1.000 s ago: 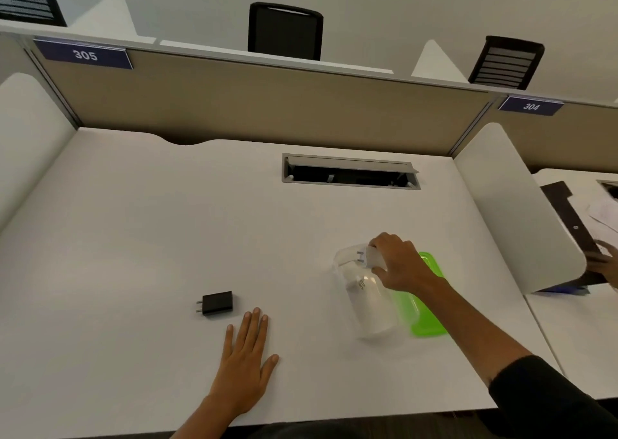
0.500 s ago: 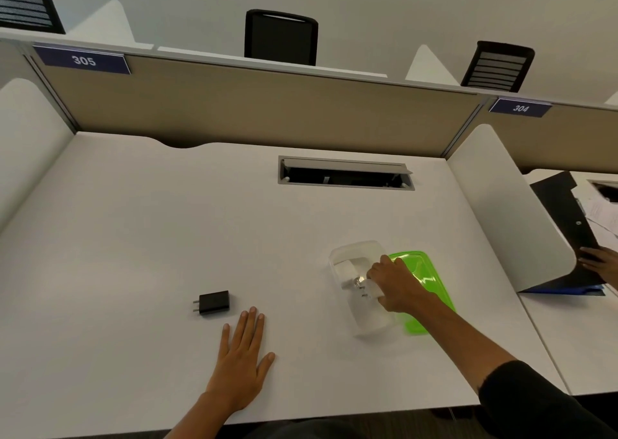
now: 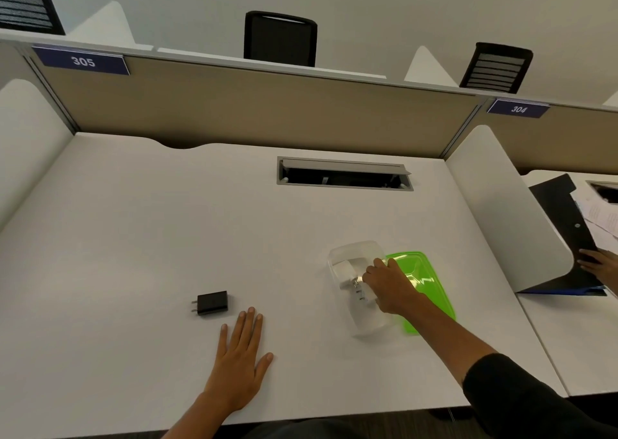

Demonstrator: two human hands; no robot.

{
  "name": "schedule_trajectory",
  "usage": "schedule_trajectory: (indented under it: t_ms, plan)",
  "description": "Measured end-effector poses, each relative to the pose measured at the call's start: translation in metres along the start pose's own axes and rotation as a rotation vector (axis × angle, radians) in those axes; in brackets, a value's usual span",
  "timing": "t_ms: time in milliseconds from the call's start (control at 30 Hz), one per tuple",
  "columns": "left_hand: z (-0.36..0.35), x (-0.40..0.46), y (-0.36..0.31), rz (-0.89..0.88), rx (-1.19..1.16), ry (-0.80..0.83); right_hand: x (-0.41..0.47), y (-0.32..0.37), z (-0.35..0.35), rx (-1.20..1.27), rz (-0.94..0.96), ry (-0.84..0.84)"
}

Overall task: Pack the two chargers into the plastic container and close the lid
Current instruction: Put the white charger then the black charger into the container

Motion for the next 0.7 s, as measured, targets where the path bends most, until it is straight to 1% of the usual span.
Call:
schedule_trajectory:
  t_ms: [133,200,300,400,467,533,700]
  plan:
    - [-0.001,0.0,0.001,-0.002,0.01,-0.003,0.003,-0.006,0.007,0.035,-0.01,0.032]
    - [-0.001,0.0,0.001,0.001,0.012,0.001,0.007,-0.011,0.018,0.058,-0.035,0.017]
    - [0.0,0.0,-0.001,-0.001,0.017,0.009,0.015,-0.017,0.046,0.083,-0.091,-0.096]
    - [0.003,-0.001,-0.002,0.002,0.015,0.023,0.028,-0.007,0.079,0.202,-0.125,-0.301]
    - [0.005,-0.001,-0.002,0.002,0.009,0.024,0.038,0.015,0.099,0.335,-0.088,-0.429]
    - [0.006,-0.002,-0.003,0.003,0.013,0.034,0.05,0.047,0.114,0.449,-0.008,-0.476]
    - [0.005,-0.001,-0.003,0.009,0.011,0.039,0.081,0.14,0.131,0.609,0.189,-0.38]
Point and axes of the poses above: each hand's wrist, its own x-axis towards the middle knuckle, its own z-axis out of the back of the hand, y = z × x, the point moved 6 cm from there along x, towards the middle knuckle, and after that the axes turned 3 degrees about z, right-handed, at the moved point
